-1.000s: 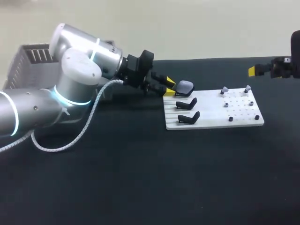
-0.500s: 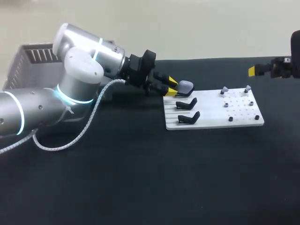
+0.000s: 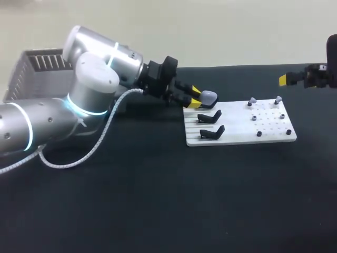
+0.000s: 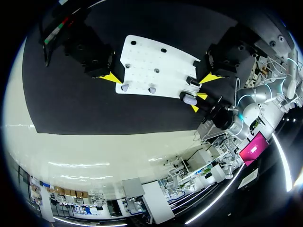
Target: Pick up each earbud case from the left stands, insert the matching earbuds, close the lid, and place the case in the box.
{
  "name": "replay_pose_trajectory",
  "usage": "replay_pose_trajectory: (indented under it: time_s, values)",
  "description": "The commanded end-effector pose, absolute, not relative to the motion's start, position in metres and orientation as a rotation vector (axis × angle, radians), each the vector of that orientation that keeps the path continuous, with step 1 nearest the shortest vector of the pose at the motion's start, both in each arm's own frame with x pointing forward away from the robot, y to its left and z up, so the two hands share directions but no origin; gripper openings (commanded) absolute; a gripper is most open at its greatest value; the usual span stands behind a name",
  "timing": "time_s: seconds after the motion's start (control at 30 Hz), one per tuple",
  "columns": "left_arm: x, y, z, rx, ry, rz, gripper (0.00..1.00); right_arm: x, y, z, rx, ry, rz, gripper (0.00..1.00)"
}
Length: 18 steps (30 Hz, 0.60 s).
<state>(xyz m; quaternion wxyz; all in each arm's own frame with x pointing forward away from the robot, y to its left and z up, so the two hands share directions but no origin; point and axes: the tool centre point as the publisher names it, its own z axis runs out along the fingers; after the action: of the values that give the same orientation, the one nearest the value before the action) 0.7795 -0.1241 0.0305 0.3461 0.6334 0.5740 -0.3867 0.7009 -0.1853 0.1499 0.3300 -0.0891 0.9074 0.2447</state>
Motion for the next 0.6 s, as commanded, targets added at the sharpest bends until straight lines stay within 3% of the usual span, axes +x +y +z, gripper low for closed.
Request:
replay_pose_trajectory:
  time_s: [0.03,0.6]
  values:
    - [0.7853,-0.1276,0.0291,1.653,1.488,-1.010,0.47,0.7004,-0.1856,0.1500,-0.234,2.373,0.640,1.00]
    - [0.7880,-0.1314,0.0259,1.666,1.477,-1.025,0.47,0.7004,-0.1856,0.1500,-0.234,2.373,0.640,1.00]
